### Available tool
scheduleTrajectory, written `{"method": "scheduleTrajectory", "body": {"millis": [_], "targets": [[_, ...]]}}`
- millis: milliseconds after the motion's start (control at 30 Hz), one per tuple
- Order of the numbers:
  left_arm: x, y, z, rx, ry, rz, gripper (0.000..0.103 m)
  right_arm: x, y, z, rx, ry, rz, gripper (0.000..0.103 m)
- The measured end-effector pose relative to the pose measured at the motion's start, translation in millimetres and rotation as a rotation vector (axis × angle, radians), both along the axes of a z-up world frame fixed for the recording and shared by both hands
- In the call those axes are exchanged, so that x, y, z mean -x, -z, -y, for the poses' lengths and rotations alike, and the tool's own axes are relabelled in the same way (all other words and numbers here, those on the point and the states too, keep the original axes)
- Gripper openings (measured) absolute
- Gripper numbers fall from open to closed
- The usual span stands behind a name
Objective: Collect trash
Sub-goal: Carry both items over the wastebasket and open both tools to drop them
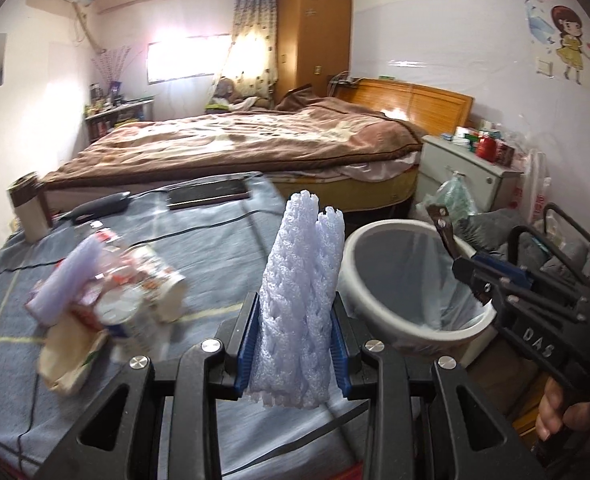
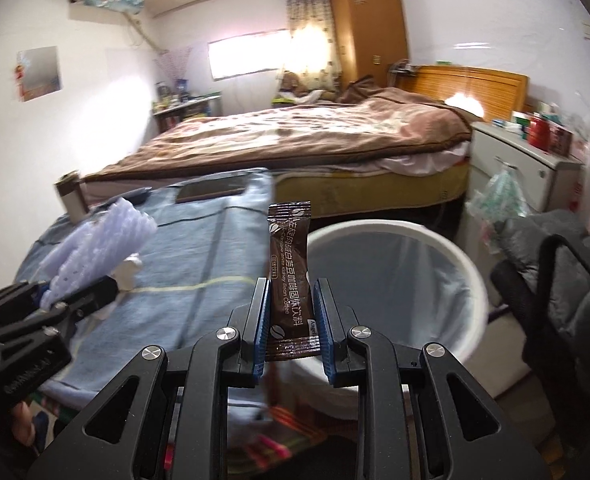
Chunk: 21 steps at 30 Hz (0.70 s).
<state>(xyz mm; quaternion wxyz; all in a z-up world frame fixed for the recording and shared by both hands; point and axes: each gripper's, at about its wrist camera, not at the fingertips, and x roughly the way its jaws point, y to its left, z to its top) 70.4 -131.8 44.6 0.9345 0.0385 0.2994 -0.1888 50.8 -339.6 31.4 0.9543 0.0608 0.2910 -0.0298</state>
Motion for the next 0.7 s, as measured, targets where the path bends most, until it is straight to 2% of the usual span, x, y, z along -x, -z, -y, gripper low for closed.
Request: {"method": "scheduleTrajectory", "body": {"millis": [233,467,700], "targets": [[-17.7,4.4,44.8,0.018,0.091,-0.048,0.034,-1.6,5.0,35.1,-0.008,0.093,-0.026,0.024],[-30.6,8.6,88.0,0.019,0.153,-0.087,0.034,-10.2,18.0,57.4,-0.009,0.125,-0.082,0.024],[-43.3,26.6,118.4,-0.034,0.171,-0.127,0.035,-18.3,27.2,73.3,0.001,0.140,-0.130,0.024]]}}
